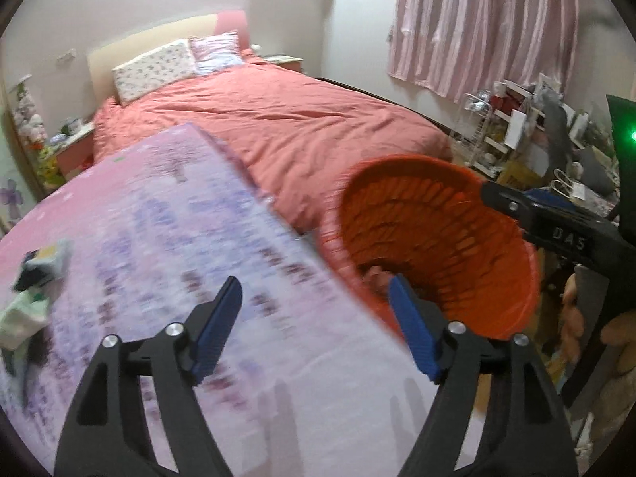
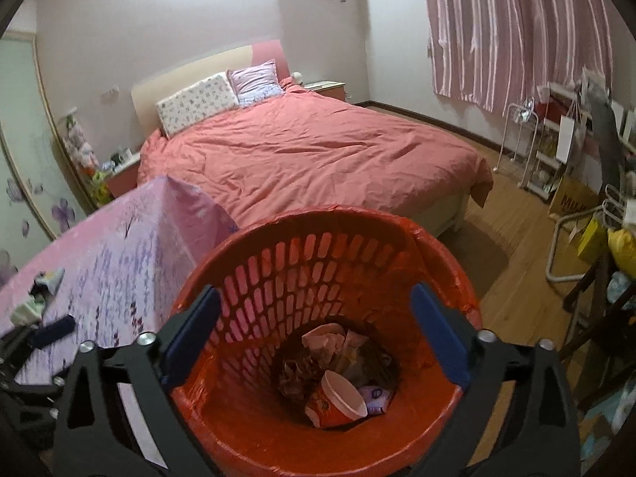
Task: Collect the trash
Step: 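Carry the plaid cloth and slipper to the orange basket and open both tools, then grasp the light-green cloth with the left tool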
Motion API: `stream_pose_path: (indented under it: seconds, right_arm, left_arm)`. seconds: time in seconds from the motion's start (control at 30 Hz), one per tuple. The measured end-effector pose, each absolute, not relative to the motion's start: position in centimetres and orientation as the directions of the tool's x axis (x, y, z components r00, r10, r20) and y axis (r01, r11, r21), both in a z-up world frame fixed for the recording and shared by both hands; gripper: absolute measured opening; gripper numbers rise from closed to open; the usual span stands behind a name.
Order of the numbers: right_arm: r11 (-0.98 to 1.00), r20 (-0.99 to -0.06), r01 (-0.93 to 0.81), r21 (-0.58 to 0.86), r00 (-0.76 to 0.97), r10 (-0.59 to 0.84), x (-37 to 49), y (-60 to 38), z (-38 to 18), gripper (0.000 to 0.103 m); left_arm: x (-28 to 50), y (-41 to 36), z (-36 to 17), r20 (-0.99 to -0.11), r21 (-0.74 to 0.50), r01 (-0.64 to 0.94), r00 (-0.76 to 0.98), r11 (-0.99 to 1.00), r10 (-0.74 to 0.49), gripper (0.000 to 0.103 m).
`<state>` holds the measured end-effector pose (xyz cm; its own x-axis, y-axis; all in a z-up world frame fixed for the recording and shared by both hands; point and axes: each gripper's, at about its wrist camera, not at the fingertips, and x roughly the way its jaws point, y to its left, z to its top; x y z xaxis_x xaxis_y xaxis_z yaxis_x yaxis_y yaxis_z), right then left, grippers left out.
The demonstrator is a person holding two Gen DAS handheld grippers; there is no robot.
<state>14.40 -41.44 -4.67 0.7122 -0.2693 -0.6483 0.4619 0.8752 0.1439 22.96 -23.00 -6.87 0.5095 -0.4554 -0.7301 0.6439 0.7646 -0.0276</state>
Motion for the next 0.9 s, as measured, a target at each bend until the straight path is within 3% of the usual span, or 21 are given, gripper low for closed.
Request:
stream_pose_path:
  seconds: [0.37, 0.6, 0.9]
  right_arm:
    - [0.939, -0.670, 0.318, 0.132, 0.727, -0.152, 15.7, -33.5, -4.9, 0.101]
    - [0.968, -0.681, 0.213, 0.134, 0.729, -0.067, 17.1, -28.3, -5.0, 0.100]
    - [0.986, -0.703, 0.127, 0.111, 0.711, -0.012, 18.8, -23.3, -5.4, 0.093]
  left_arm:
    - [25.6, -5.3, -6.5, -0.724, -0.021, 0.374, 0.634, 0.927, -0.272, 0.081]
    - [28.5, 5.1, -6.1, -0.728, -0.077, 0.160, 0.665, 0.984, -0.165, 0.071]
    - [29.6, 6.7, -4.9, -0.702, -0.157, 0.172, 0.673, 0.973, -0.232, 0.069]
